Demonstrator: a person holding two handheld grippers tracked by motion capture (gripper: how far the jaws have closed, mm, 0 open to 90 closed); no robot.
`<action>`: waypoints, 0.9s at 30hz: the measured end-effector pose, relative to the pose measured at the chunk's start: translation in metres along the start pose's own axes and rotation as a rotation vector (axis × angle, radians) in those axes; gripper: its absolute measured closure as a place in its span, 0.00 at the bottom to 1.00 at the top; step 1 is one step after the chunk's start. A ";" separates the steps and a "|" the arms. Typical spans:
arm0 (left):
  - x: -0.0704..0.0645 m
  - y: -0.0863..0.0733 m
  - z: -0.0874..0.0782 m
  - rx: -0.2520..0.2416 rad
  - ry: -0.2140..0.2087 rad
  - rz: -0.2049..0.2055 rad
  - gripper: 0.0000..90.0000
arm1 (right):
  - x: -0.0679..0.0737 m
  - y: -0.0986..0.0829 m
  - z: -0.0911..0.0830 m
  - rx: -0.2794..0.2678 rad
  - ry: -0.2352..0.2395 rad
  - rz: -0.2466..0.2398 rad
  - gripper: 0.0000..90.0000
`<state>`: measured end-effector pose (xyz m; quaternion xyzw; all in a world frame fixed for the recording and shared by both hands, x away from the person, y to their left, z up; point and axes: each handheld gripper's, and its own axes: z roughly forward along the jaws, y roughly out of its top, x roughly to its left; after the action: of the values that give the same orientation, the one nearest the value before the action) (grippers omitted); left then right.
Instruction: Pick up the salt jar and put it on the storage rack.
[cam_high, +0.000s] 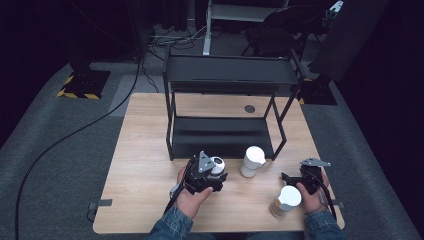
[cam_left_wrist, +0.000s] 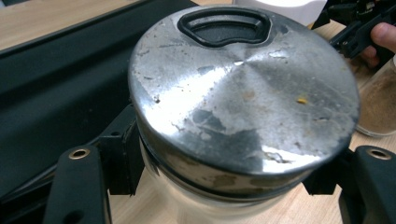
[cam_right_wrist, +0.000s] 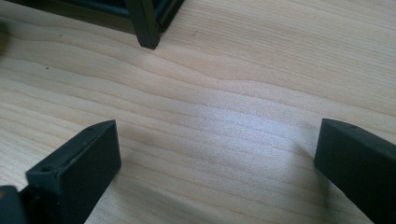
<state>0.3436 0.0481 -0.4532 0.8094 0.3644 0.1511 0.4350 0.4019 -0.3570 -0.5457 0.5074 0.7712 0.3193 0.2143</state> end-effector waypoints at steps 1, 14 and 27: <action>0.000 0.000 0.000 0.000 0.000 0.000 0.33 | 0.000 0.000 0.000 0.000 0.000 0.000 0.00; 0.010 0.014 -0.006 -0.014 0.010 0.003 0.33 | 0.000 0.000 0.000 0.000 -0.001 0.000 0.00; 0.018 0.028 -0.013 -0.036 0.024 0.009 0.33 | 0.000 0.000 0.000 0.000 0.000 0.001 0.00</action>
<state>0.3621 0.0587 -0.4241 0.8012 0.3631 0.1695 0.4443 0.4018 -0.3570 -0.5457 0.5076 0.7710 0.3192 0.2144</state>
